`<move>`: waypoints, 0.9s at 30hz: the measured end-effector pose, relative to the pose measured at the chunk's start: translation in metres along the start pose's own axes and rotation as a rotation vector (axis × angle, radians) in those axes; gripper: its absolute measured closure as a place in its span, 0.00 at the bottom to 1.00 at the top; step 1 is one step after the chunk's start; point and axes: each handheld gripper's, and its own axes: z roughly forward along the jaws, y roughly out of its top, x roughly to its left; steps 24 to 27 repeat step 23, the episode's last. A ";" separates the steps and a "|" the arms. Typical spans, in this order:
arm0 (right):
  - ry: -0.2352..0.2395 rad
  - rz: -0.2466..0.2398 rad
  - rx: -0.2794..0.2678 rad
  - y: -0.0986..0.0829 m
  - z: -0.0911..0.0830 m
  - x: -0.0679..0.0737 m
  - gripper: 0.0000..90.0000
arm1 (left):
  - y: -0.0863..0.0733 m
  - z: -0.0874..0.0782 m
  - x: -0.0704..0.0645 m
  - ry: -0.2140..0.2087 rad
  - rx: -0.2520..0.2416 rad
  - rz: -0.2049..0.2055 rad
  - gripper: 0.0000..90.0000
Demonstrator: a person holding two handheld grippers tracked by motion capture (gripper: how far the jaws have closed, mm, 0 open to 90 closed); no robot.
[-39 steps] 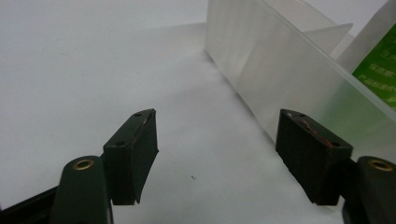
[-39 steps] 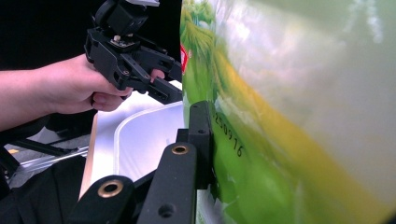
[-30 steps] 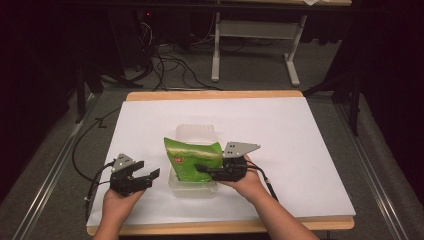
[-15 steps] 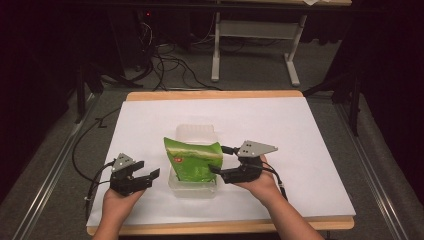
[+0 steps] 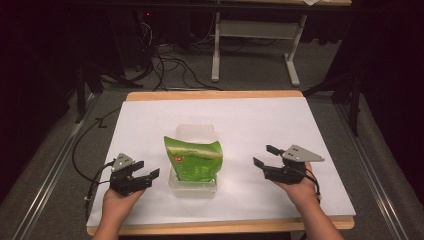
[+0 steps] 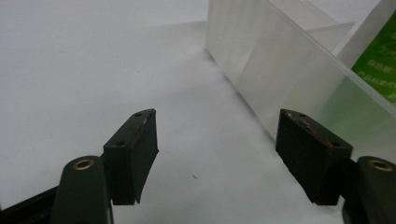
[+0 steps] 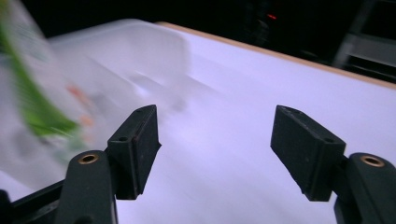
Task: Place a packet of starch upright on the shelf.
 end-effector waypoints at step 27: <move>-0.156 0.100 0.109 -0.033 -0.022 -0.042 0.42 | 0.001 0.000 0.000 0.002 0.008 -0.030 0.42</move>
